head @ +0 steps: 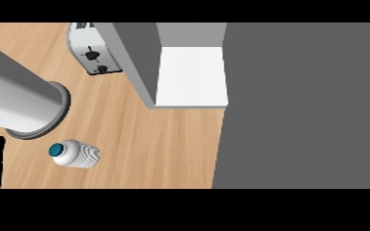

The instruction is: Pick up the bottled water, place it into the cabinet and close the cabinet

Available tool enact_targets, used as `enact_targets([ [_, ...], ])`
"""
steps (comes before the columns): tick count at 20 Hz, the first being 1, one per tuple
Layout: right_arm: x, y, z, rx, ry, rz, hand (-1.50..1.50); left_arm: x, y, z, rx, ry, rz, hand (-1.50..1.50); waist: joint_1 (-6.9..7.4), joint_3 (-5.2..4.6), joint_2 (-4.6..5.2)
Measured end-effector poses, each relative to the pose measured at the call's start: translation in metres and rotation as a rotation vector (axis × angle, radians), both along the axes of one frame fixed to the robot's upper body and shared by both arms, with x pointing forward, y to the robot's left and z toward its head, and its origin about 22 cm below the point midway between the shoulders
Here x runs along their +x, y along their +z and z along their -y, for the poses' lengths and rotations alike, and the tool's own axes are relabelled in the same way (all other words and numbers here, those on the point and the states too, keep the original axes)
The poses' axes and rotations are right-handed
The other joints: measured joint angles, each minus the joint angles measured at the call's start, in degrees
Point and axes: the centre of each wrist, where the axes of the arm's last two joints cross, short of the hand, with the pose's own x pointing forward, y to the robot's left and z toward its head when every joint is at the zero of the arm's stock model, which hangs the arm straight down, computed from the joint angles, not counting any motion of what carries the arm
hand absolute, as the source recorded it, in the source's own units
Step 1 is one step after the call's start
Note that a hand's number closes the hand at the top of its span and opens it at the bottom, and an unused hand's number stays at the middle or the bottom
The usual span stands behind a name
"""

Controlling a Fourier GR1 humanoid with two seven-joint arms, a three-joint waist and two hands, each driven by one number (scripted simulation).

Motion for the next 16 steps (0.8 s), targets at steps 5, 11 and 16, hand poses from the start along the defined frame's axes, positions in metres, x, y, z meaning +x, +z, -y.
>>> enact_targets([
  [5,-0.003,-0.002,0.002,-0.018,-0.003,-0.010,-1.50,0.002,-0.001,-0.004,0.038,0.029,-0.006,-1.50,-0.09,-0.01,-0.04],
  [11,-0.003,0.002,0.001,-0.030,-0.003,-0.024,-1.50,0.003,-0.004,-0.013,0.065,0.070,-0.001,-1.50,-0.08,-0.06,-0.04],
  [16,-0.003,0.002,-0.001,-0.023,0.004,-0.021,-1.50,0.013,-0.015,-0.023,0.070,0.096,-0.001,-1.50,-0.04,-0.08,0.03],
])
